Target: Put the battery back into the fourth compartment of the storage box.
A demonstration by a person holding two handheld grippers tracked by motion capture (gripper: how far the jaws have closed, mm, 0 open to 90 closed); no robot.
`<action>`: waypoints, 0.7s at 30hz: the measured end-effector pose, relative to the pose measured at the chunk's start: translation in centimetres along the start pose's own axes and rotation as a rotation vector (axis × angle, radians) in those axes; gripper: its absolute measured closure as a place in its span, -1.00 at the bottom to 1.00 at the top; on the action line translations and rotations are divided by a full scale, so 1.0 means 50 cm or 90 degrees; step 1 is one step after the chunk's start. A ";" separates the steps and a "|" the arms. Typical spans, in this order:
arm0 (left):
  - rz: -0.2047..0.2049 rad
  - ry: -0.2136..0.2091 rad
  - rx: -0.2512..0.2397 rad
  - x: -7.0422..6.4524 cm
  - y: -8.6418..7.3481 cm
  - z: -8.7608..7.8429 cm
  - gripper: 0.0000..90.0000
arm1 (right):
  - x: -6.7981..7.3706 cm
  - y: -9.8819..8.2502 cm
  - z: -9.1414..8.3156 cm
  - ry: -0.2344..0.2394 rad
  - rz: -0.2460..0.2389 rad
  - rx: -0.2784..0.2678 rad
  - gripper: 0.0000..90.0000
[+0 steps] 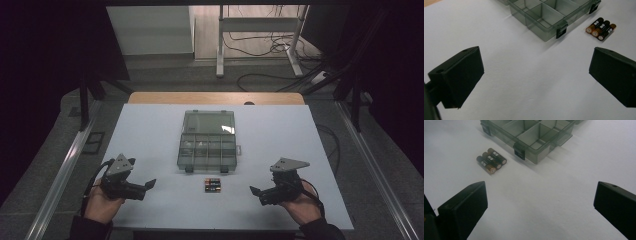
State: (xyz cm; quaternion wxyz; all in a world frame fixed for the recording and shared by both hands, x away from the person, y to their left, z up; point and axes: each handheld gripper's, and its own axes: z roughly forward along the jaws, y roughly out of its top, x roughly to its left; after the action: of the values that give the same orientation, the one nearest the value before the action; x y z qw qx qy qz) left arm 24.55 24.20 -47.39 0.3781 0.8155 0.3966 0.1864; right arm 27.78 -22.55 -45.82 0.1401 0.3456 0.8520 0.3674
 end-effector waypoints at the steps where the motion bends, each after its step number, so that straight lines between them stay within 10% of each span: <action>1: -0.001 0.000 0.000 0.000 0.000 0.000 -1.00 | 0.001 0.001 0.001 0.000 -0.003 0.003 -1.00; 21: -0.001 -0.008 -0.012 0.004 -0.001 0.002 -1.00 | 0.008 0.029 0.031 0.033 -0.018 0.013 -1.00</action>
State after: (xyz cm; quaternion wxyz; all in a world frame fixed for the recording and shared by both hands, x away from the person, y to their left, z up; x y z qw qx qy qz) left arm 24.70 24.31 -47.49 0.3883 0.8128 0.3932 0.1843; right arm 28.94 -20.74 -45.83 0.1193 0.3254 0.8639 0.3654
